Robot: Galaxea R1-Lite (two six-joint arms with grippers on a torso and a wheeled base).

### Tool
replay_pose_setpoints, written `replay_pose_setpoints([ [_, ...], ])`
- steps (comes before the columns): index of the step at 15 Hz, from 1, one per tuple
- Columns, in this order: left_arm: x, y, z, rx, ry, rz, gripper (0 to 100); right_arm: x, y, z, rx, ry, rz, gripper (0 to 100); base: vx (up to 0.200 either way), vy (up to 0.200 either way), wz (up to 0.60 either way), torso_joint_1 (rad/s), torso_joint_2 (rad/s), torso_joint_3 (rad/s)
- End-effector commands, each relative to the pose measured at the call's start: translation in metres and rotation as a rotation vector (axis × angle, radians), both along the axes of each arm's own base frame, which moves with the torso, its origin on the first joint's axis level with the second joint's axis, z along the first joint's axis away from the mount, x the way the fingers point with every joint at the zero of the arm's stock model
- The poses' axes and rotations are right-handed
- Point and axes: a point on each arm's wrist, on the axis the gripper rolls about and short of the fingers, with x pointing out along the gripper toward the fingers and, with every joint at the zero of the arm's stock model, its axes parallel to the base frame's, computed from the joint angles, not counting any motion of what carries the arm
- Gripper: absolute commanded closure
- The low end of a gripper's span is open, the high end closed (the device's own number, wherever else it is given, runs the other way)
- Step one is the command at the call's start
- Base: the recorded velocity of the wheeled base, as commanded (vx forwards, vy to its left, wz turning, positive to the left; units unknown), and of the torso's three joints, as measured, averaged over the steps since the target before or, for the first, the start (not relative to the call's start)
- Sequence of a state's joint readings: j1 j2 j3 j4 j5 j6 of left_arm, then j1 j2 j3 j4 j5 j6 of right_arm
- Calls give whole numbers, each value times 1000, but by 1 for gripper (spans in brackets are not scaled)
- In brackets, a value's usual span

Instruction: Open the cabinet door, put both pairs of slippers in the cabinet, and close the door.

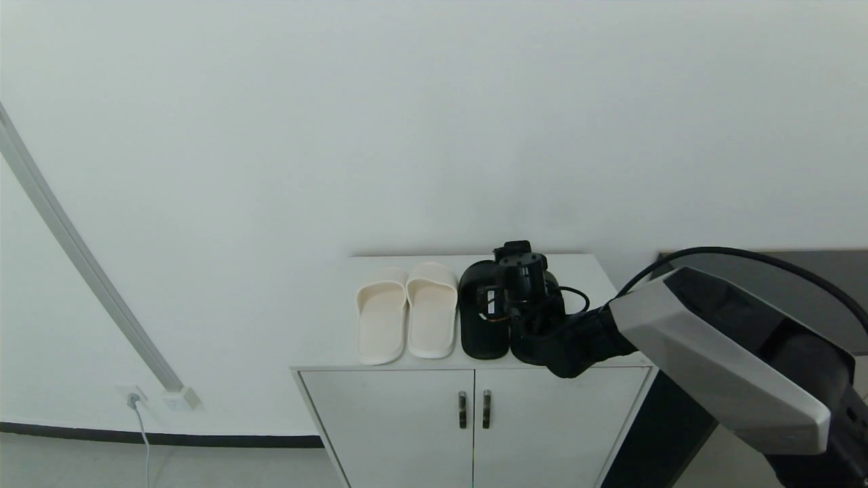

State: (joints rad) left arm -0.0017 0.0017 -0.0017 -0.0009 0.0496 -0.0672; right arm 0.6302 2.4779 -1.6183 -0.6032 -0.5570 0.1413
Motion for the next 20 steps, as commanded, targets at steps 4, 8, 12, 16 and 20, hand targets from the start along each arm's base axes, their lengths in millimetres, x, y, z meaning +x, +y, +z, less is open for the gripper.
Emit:
replay_pose_setpoints([
  [4,0,0,0,0,1,1,100,19,-2,-9,7,-6,-25,0,0,0,0,0,0,0],
  [8,0,0,0,-2,1,1,100,26,0,-12,17,-17,-31,100,0,0,0,0,0,0],
  [12,0,0,0,-2,-1,1,100,26,-1,-14,16,-13,-33,100,0,0,0,0,0,0],
  [16,0,0,0,-3,1,0,100,12,-2,15,33,-39,-32,100,0,0,0,0,0,0],
  [20,0,0,0,-3,1,1,100,-45,-9,66,39,-50,40,100,0,0,0,0,0,0],
])
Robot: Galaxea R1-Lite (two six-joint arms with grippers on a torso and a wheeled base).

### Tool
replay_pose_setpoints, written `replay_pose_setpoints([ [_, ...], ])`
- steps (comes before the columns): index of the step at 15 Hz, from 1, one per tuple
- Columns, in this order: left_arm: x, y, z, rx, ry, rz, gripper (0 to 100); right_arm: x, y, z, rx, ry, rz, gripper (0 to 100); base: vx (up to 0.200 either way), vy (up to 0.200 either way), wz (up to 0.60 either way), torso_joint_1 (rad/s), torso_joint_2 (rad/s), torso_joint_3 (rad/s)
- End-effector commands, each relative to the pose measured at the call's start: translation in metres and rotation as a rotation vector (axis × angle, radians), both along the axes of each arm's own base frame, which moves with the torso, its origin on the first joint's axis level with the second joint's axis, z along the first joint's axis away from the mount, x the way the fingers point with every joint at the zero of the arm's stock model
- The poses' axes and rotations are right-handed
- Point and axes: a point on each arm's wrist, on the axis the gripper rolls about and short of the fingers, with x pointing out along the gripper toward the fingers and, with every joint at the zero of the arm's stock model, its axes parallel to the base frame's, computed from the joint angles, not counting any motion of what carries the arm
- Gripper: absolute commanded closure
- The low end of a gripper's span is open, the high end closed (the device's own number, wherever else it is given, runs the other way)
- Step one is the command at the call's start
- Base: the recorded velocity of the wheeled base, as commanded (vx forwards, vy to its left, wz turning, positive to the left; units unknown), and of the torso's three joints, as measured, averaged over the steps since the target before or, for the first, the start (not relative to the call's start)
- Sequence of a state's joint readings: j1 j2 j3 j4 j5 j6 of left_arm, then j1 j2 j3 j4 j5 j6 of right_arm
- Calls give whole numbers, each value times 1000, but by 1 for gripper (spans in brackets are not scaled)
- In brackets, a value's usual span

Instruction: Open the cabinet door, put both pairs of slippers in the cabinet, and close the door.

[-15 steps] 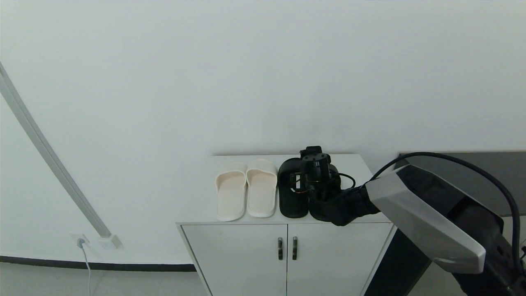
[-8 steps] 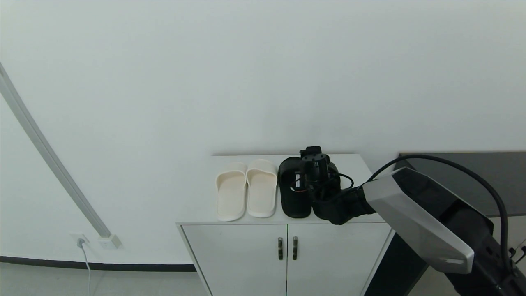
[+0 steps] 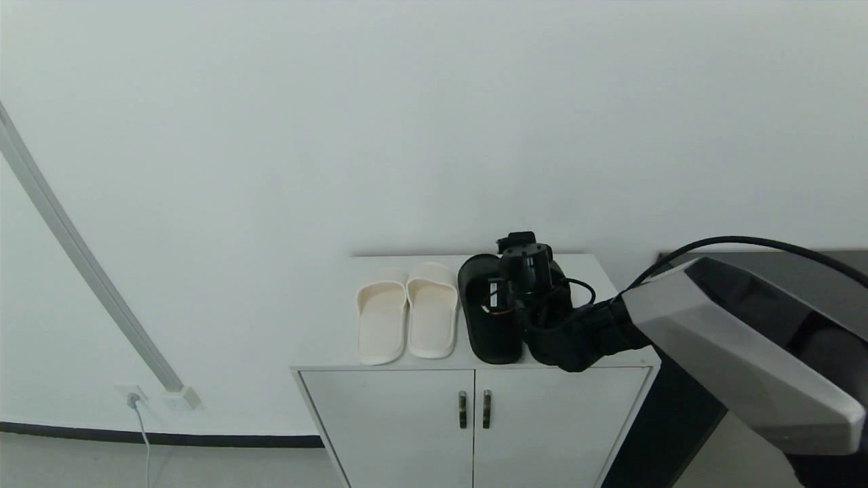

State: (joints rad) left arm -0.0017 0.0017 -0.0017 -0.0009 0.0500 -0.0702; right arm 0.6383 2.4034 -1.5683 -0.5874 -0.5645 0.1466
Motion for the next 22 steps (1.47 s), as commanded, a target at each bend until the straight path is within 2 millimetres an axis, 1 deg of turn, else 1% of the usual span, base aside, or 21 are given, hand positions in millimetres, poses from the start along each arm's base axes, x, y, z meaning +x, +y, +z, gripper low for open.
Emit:
replay_pose_setpoints([
  [1,0,0,0,0,1,1,100,-48,-9,51,34,-52,56,100,0,0,0,0,0,0],
  [2,0,0,0,0,1,1,100,-64,-14,56,31,-56,78,100,0,0,0,0,0,0],
  [4,0,0,0,0,1,1,100,-96,-26,58,28,-39,163,100,0,0,0,0,0,0],
  [6,0,0,0,1,1,-1,100,-132,-43,55,26,-18,294,100,0,0,0,0,0,0],
  [7,0,0,0,0,1,-1,100,-148,-54,54,20,-11,379,100,0,0,0,0,0,0],
  [8,0,0,0,0,1,-1,100,-160,-64,53,16,-6,453,100,0,0,0,0,0,0],
  [9,0,0,0,0,1,-1,100,-166,-69,52,14,-3,487,100,0,0,0,0,0,0],
  [10,0,0,0,0,1,-1,100,-182,-81,49,13,19,557,100,0,0,0,0,0,0],
  [12,0,0,0,0,2,-1,100,-201,-96,55,35,34,680,100,0,0,0,0,0,0],
  [13,0,0,0,0,1,-2,100,-208,-101,54,41,49,728,100,0,0,0,0,0,0],
  [14,0,0,0,0,1,-2,100,-210,-102,53,40,61,742,100,0,0,0,0,0,0],
  [19,0,0,0,0,2,-2,100,-212,-101,48,34,78,754,100,0,0,0,0,0,0],
  [22,0,0,0,0,1,-2,100,-212,-101,47,32,84,757,100,-200,0,0,9,4,1],
])
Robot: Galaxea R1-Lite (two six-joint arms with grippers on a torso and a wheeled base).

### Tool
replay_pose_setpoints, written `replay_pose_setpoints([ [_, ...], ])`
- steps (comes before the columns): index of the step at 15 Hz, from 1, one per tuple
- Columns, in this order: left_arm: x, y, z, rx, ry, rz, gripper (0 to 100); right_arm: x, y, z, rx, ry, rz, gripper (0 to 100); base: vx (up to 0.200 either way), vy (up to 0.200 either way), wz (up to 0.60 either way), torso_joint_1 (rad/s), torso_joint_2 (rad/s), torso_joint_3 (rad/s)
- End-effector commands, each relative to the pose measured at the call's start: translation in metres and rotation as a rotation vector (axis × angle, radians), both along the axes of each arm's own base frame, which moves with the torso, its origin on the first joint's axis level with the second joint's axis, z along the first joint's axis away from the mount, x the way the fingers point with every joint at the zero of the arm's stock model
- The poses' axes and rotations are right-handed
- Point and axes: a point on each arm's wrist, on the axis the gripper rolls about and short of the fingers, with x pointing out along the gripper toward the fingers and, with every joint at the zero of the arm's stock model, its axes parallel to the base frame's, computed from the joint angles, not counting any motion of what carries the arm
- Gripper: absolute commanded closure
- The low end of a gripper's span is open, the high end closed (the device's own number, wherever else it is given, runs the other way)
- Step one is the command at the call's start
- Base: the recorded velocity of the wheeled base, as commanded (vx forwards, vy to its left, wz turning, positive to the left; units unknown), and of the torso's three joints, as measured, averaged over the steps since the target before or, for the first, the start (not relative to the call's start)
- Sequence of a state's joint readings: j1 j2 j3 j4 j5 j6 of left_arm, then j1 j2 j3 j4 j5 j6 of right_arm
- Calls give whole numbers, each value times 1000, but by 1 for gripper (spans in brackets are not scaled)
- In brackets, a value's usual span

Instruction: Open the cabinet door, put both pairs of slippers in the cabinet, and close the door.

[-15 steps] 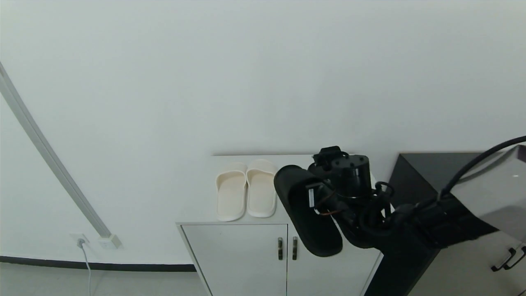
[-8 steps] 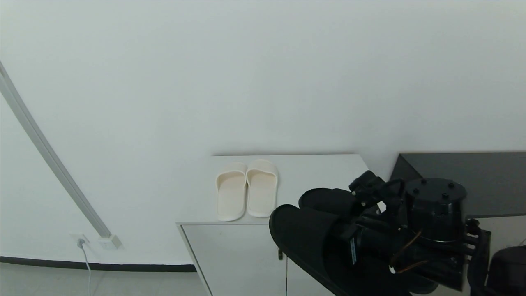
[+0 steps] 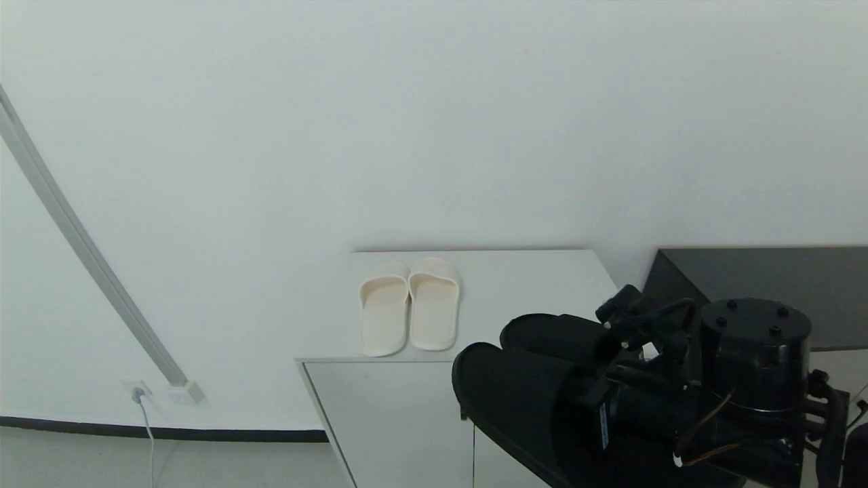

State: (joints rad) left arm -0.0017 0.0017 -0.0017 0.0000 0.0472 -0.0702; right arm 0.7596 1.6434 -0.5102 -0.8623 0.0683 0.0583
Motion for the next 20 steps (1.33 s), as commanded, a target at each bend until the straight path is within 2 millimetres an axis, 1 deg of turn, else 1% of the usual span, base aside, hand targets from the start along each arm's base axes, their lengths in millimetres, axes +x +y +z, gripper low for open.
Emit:
replay_pose_setpoints([
  [1,0,0,0,0,2,0,100,0,0,0,1,-1,2,100,-200,0,0,2,2,2],
  [17,0,0,0,0,2,0,100,0,0,-8,-19,19,-2,100,0,0,0,0,0,0],
  [20,0,0,0,0,2,2,100,0,-2,-9,-22,25,-5,100,0,0,0,-136,294,155],
])
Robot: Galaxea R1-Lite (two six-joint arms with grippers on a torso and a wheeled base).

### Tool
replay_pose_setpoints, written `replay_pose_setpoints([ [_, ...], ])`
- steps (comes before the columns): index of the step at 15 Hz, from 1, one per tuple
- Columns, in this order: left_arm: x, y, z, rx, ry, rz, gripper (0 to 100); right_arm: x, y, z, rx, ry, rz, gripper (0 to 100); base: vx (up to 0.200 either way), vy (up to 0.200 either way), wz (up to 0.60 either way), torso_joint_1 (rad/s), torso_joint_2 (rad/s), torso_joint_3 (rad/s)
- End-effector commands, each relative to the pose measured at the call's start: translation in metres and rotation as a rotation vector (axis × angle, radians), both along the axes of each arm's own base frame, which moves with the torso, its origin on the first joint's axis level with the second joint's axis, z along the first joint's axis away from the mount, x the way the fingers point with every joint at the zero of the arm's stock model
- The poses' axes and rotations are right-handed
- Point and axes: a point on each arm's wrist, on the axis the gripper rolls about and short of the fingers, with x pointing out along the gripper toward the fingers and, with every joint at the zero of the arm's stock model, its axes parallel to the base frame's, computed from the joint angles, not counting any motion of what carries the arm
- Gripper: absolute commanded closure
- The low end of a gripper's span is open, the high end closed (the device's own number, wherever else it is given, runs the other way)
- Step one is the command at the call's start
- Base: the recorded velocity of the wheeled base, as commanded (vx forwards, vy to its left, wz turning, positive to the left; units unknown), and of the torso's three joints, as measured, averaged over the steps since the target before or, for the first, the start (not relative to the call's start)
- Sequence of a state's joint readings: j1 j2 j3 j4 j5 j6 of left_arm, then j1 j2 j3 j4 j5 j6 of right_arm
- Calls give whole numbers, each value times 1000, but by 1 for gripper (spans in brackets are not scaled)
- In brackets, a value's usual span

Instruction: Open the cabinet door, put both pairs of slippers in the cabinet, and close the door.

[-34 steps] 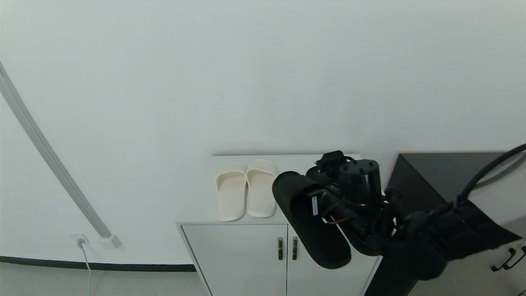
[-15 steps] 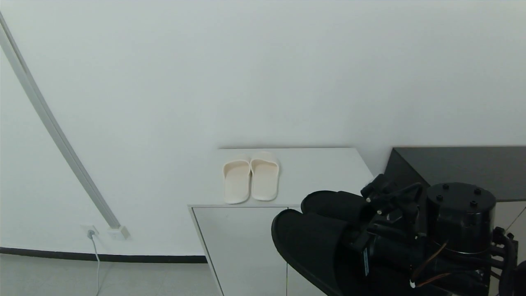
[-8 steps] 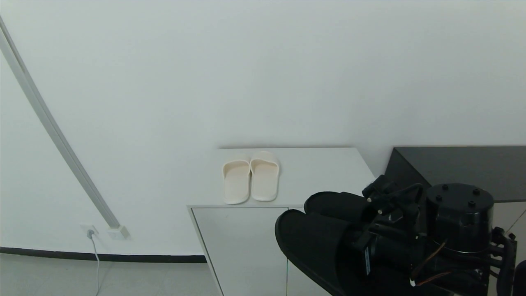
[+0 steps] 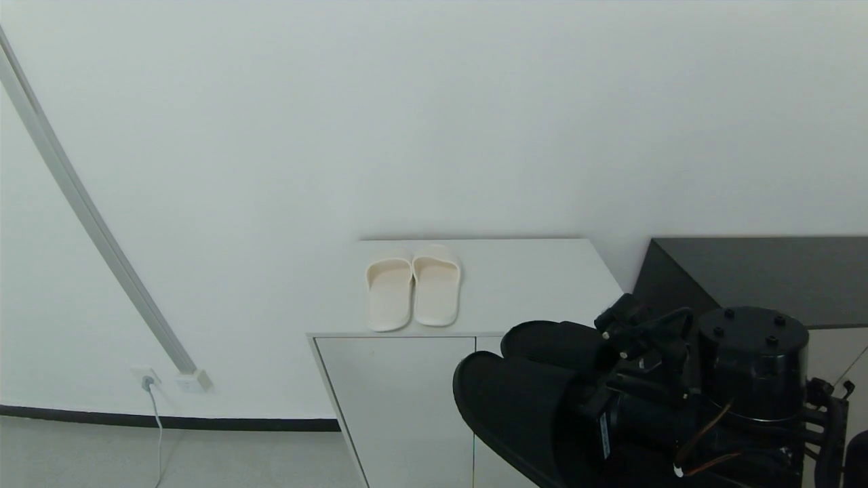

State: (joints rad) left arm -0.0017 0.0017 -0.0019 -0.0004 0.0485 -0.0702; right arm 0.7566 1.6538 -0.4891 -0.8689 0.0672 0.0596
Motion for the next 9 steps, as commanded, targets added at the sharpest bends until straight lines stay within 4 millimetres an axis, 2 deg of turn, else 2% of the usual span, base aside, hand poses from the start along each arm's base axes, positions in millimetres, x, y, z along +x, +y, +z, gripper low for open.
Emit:
replay_pose_setpoints([
  [1,0,0,0,0,1,1,100,1,-1,-3,-8,9,-5,100,0,0,0,-159,330,168],
  [4,0,0,0,-14,2,-1,100,4,-3,-6,-14,19,-18,100,0,0,0,-159,357,196],
  [5,0,0,0,-28,1,-1,0,5,-2,-7,-18,21,-17,100,0,0,0,-168,373,198],
  [9,0,0,0,-36,-1,-1,0,7,-5,-10,-26,27,-35,100,0,0,0,-162,371,200],
])
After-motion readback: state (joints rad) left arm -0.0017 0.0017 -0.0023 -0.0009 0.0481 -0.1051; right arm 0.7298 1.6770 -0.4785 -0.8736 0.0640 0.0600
